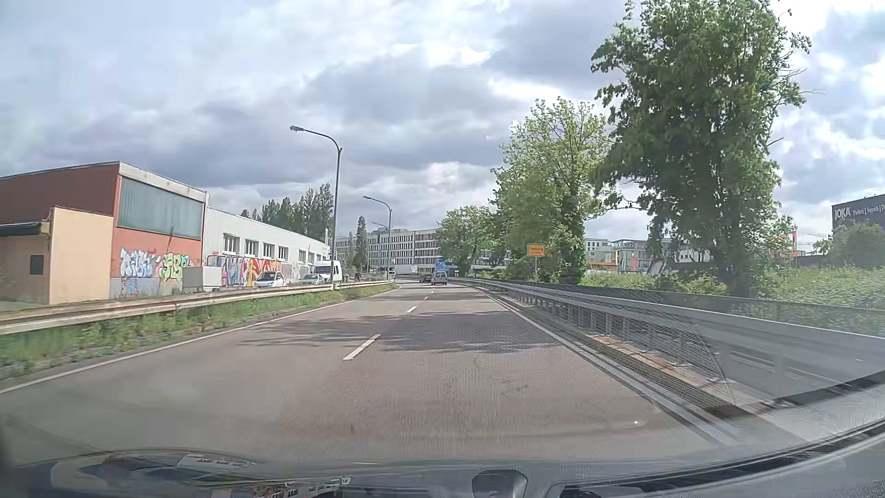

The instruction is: Follow the waypoints while adhering to traffic rules and regulations

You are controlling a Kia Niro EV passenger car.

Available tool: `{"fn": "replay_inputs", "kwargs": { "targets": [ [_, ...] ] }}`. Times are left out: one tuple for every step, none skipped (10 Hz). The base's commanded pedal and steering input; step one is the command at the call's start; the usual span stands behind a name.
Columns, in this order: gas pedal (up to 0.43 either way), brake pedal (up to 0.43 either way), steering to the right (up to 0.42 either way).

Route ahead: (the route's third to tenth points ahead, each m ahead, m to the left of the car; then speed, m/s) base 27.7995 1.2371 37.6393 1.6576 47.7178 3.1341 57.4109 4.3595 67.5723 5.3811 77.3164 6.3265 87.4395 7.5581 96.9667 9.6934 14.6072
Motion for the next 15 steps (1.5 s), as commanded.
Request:
{"fn": "replay_inputs", "kwargs": {
  "targets": [
    [0.000,0.000,0.003],
    [0.000,0.000,0.003],
    [0.000,0.000,0.003],
    [0.000,0.000,0.003],
    [0.000,0.000,0.003],
    [0.000,0.000,0.003],
    [0.000,0.000,0.003],
    [0.000,0.000,0.003],
    [0.000,0.000,0.003],
    [0.000,0.000,0.003],
    [0.000,0.000,0.003],
    [0.000,0.000,0.003],
    [0.000,0.000,0.003],
    [0.000,0.000,0.003],
    [0.000,0.000,0.003]
  ]
}}
